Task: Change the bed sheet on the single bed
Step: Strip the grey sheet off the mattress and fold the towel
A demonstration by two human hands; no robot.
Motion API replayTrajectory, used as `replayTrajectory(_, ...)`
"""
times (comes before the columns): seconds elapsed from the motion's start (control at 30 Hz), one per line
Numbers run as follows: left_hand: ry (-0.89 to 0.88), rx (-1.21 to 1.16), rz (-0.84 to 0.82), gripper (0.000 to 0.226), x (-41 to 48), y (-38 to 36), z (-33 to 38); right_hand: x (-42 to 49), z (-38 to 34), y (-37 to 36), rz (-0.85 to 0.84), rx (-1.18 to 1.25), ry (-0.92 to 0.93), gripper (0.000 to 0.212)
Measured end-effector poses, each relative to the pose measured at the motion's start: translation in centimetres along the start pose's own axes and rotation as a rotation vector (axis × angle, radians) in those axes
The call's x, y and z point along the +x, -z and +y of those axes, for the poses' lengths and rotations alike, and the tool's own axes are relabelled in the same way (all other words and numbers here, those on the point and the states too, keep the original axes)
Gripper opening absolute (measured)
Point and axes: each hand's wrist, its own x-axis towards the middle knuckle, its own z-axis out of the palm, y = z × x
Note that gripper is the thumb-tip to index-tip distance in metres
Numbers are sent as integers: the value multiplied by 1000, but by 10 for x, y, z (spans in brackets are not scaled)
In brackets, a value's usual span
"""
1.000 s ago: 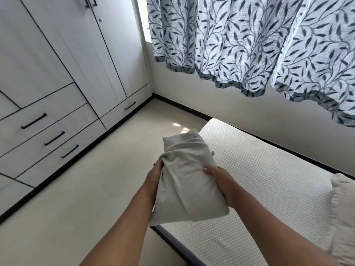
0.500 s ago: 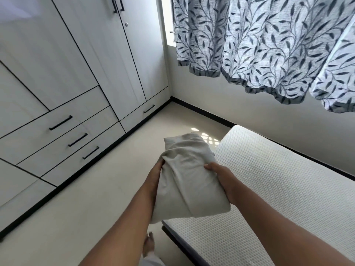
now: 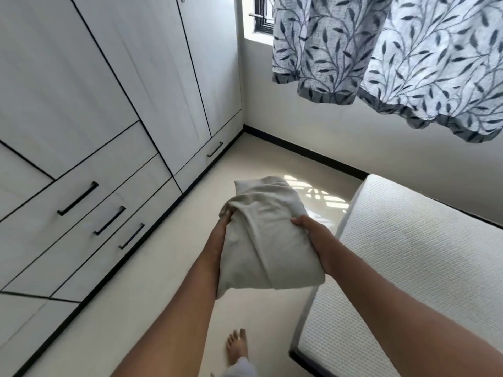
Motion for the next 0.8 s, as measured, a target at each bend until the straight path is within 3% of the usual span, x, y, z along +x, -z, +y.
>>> replayTrajectory(0.47, 129, 64, -72, 86, 50, 75, 118, 77, -74, -102, -61, -12, 10, 47)
replayTrajectory(0.7, 72, 172, 47, 42, 124, 52, 187, 145, -159, -124, -78, -104, 96, 43)
replayTrajectory(0.8, 1, 183, 108, 39, 173, 30, 222, 190, -211, -124, -86, -148, 134, 50)
